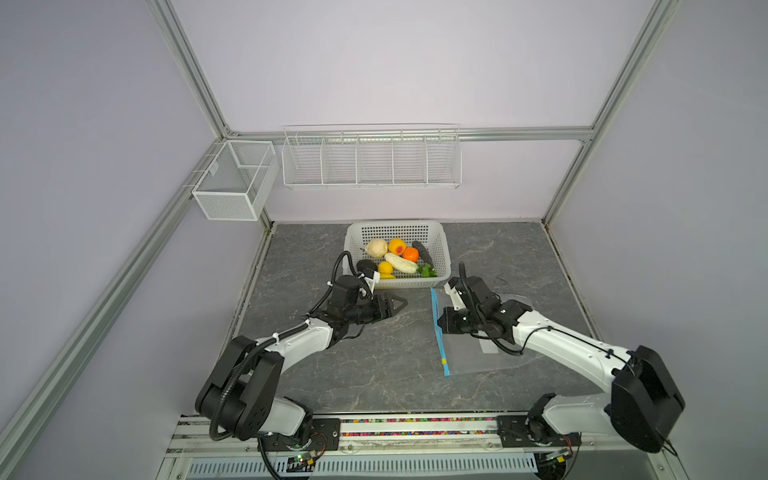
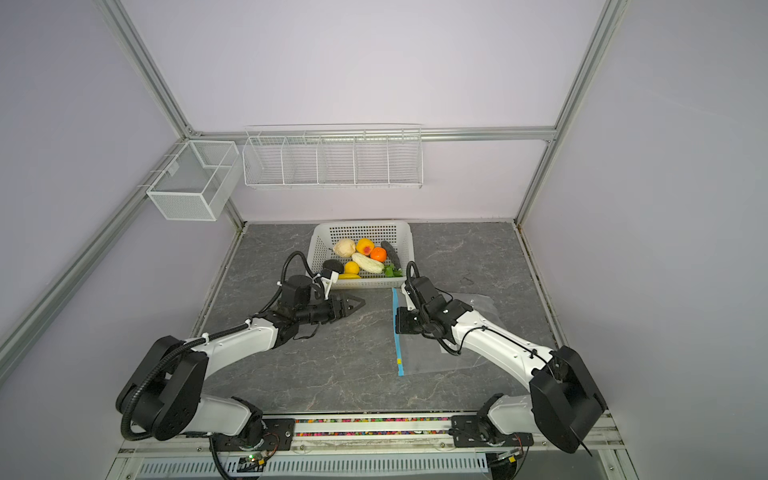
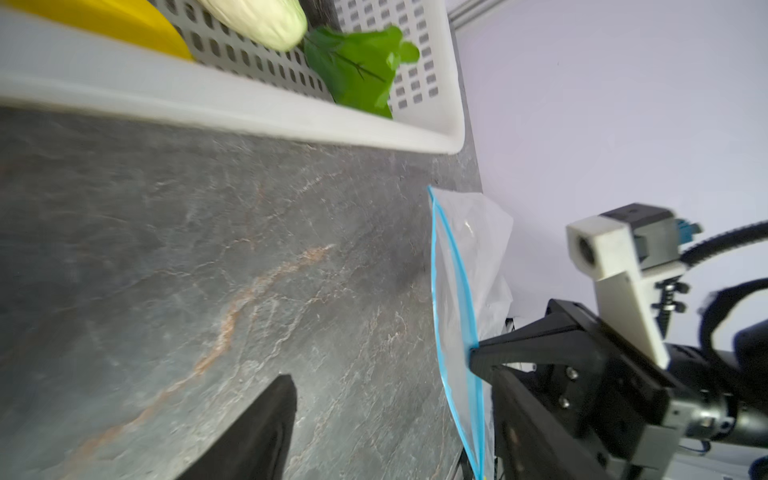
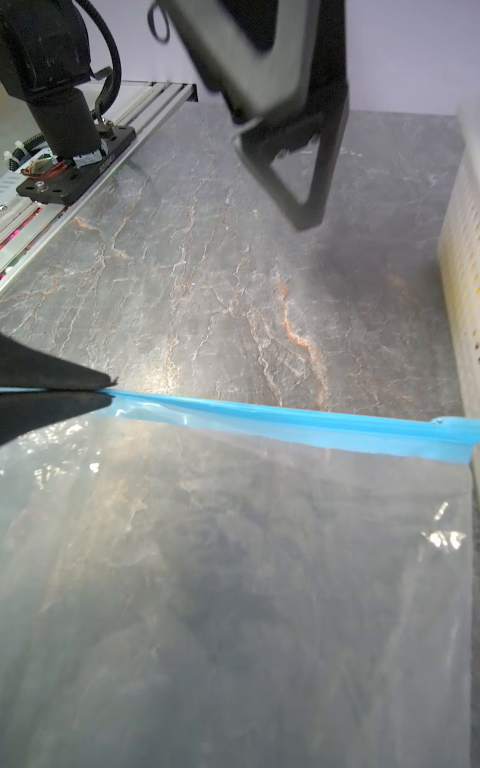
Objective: Place the food in the zip-top bag and seal the zipper
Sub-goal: 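Lift the zipper edge with the right gripper while the left reaches toward it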
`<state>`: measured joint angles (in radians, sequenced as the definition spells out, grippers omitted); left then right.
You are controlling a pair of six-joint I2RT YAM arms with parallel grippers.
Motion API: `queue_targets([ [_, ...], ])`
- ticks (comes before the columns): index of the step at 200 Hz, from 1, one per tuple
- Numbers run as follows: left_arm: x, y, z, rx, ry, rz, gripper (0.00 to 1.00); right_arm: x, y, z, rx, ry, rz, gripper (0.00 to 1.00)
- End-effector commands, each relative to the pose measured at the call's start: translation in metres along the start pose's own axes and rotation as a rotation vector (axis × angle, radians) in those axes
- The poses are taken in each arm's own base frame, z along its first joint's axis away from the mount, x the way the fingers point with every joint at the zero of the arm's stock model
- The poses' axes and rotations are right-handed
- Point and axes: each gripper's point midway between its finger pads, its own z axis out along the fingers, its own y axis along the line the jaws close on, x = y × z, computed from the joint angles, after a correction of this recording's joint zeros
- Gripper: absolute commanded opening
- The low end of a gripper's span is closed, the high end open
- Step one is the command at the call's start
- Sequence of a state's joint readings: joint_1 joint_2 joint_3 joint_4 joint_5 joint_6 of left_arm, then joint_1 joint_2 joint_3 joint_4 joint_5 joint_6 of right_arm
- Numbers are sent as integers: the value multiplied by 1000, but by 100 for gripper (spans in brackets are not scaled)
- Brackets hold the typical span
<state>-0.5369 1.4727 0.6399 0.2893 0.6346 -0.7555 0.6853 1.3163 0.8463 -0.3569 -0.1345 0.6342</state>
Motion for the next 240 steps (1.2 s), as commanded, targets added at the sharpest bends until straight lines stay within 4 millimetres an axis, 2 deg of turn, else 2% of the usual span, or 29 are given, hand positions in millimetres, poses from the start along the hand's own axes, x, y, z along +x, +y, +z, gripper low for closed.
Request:
queue_targets([
  [1, 3, -30, 17, 115, 38, 53, 71, -3, 5, -6, -26, -47, 10, 6],
  [36, 16, -47, 38, 164, 81, 103, 66, -8, 5, -12, -25, -75, 5, 6],
  [98, 20, -62, 54, 239, 97, 154, 54, -27, 17, -24, -62, -116, -3, 6],
  [127, 18, -62, 60, 244, 94, 140, 61, -31, 19, -27, -74, -127, 0, 6],
  [146, 17, -66, 62, 264, 95, 141, 61, -29, 18, -26, -75, -116, 1, 6],
  [149, 17, -66, 63, 265, 96, 139, 61, -37, 26, -32, -90, -136, -5, 6],
  [163, 19, -66, 66, 270, 103, 142, 60, -40, 26, -35, -92, -146, -8, 6],
  [206, 20, -69, 73, 299, 121, 142, 53, -47, 26, -48, -82, -166, -30, 6],
  [240, 18, -73, 72, 308, 115, 153, 39, -48, 27, -51, -80, -166, -34, 6],
])
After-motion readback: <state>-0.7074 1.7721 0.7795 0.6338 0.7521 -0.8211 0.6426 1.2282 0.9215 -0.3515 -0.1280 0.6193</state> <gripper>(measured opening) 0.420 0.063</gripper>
